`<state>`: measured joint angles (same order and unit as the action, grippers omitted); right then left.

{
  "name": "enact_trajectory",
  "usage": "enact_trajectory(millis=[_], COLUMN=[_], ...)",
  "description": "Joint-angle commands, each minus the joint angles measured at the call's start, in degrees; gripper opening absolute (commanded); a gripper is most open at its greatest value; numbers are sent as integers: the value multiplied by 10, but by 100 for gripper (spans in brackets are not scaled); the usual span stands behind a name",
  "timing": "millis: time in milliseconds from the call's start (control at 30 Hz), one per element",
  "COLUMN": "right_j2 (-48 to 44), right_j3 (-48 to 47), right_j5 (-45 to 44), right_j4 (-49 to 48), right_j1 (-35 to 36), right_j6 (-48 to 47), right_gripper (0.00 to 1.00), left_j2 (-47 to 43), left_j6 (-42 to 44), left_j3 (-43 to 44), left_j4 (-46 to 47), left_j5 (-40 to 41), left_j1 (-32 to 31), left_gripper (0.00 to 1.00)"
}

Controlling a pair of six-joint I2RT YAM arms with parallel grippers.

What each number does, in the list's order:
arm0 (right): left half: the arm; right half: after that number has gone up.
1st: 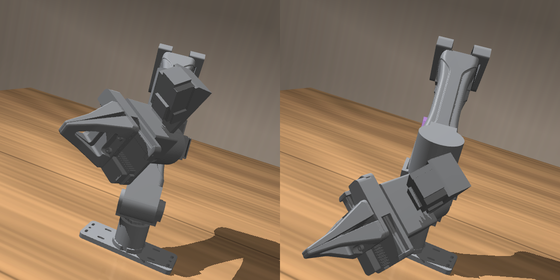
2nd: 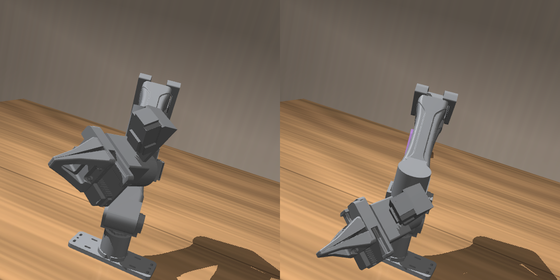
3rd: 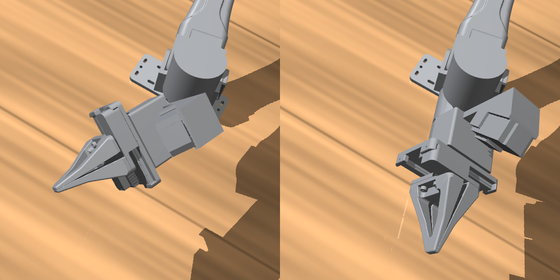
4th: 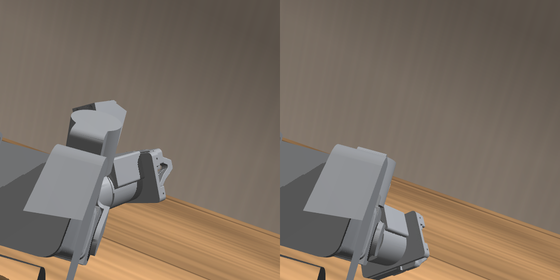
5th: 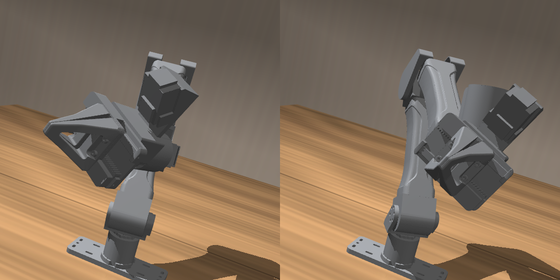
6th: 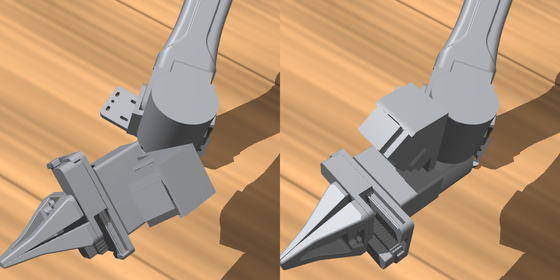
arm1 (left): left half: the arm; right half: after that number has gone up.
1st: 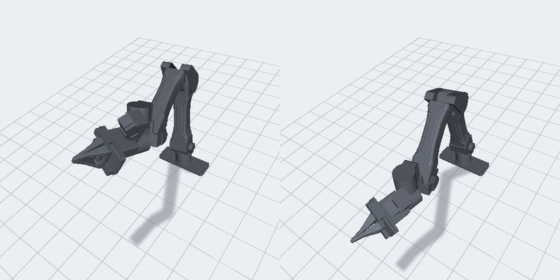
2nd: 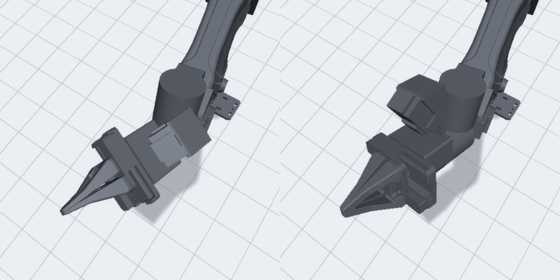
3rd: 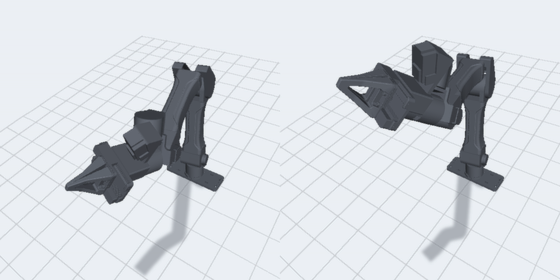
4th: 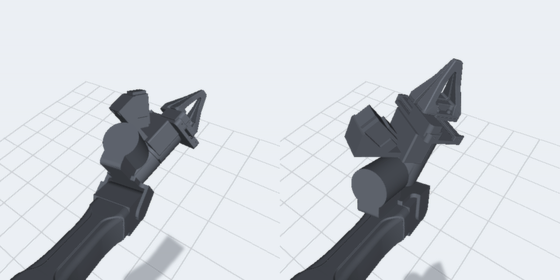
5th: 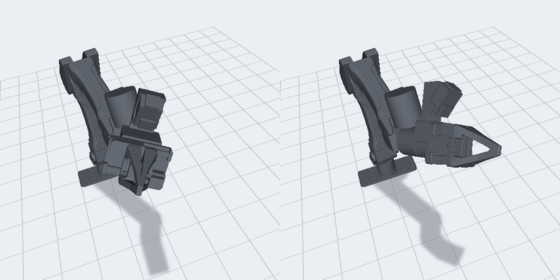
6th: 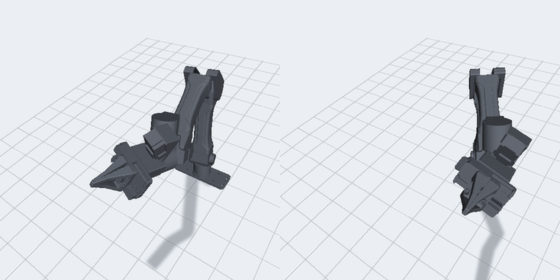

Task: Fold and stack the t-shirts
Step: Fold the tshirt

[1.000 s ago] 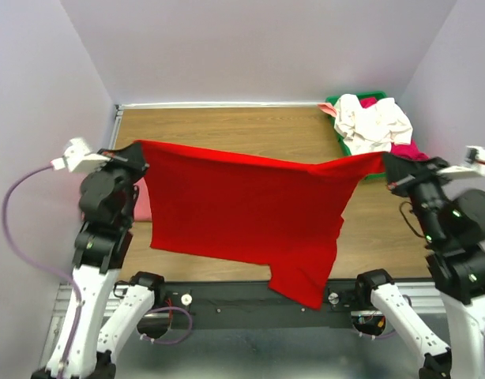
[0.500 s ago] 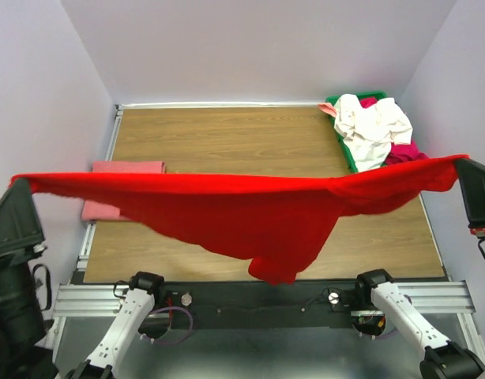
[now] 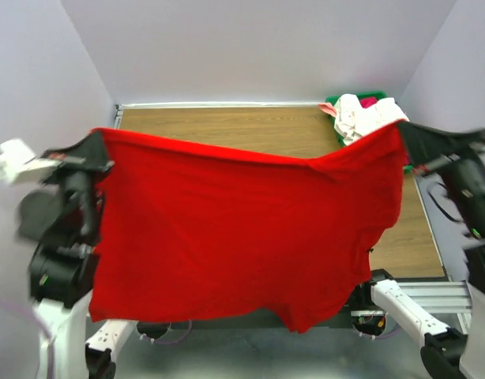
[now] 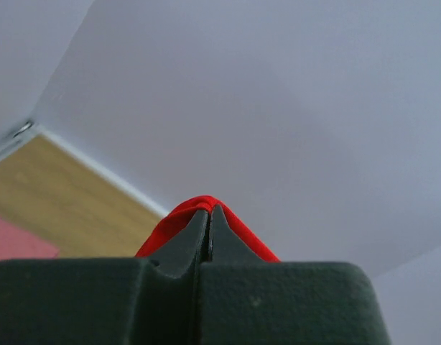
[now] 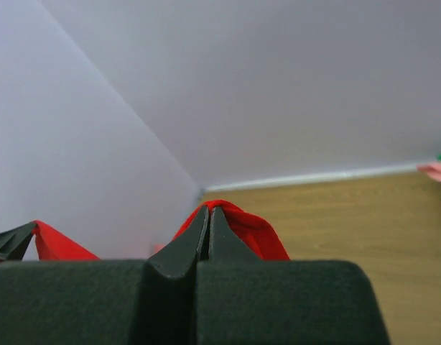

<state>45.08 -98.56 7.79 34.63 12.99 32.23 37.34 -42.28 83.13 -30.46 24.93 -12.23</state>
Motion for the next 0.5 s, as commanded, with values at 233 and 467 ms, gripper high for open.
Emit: enact_trajectory(millis=[233,467], right_j2=[70,198], right_j3=[312,393], right_j5=[-208,-266], right_j4=[-133,-226], right_j1=[-3,-3], right_j6=[3,-2], right_gripper=[1,0], left_j2=[185,456], left_j6=[-38,-16], left_j3=[-277,-236], left_j4=[200,279], left_j5=[65,67], left_j1=[2,3], left_gripper=[0,0])
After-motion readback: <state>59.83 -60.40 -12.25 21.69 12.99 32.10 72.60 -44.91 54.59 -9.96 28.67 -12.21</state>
